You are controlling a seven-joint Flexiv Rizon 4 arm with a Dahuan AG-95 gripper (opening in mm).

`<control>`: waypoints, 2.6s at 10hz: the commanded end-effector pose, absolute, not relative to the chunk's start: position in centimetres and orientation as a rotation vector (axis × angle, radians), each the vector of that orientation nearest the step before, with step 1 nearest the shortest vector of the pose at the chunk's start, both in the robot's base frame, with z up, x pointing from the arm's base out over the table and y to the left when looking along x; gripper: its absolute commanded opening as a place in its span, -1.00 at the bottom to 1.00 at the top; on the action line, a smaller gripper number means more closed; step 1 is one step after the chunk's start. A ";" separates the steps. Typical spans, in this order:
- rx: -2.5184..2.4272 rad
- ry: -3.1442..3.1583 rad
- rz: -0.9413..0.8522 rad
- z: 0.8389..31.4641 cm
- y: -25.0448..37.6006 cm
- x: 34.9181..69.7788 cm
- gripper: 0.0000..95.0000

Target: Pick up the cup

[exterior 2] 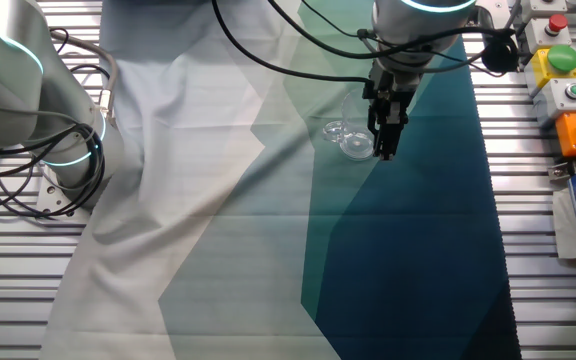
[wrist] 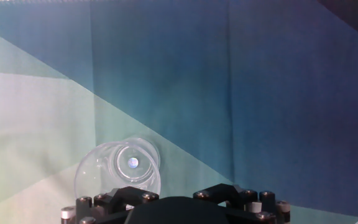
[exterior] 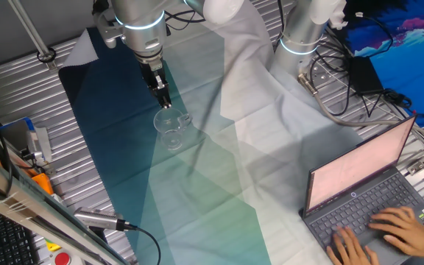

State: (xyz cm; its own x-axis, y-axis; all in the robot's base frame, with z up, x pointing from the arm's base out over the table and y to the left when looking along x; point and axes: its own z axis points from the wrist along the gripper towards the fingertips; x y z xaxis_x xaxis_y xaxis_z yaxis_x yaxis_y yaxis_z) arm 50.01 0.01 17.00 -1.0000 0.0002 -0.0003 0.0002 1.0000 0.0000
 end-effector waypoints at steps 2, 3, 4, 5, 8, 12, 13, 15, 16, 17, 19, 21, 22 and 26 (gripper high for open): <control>-0.017 3.117 0.016 17.0 0.0 50.0 -1.00; -0.017 3.117 0.017 17.0 0.0 50.0 -1.00; -0.017 3.118 0.016 17.0 0.0 50.0 -1.00; -0.017 3.118 0.016 17.0 0.0 50.0 -1.00; -0.017 3.118 0.016 17.0 0.0 50.0 -1.00; -0.017 3.118 0.016 17.0 0.0 50.0 -1.00; -0.017 3.118 0.016 17.0 0.0 50.0 -1.00; -0.017 3.118 0.016 17.0 0.0 50.0 -1.00; -0.017 3.118 0.016 17.0 0.0 50.0 -1.00; -0.025 3.117 0.016 17.0 0.0 50.0 -1.00; -0.029 3.118 0.015 17.0 0.0 50.0 -1.00; -0.148 3.115 0.012 17.0 0.0 50.0 -1.00; -0.213 3.110 0.012 17.0 0.0 50.0 -1.00; -0.109 3.114 0.029 15.7 0.1 50.4 -1.00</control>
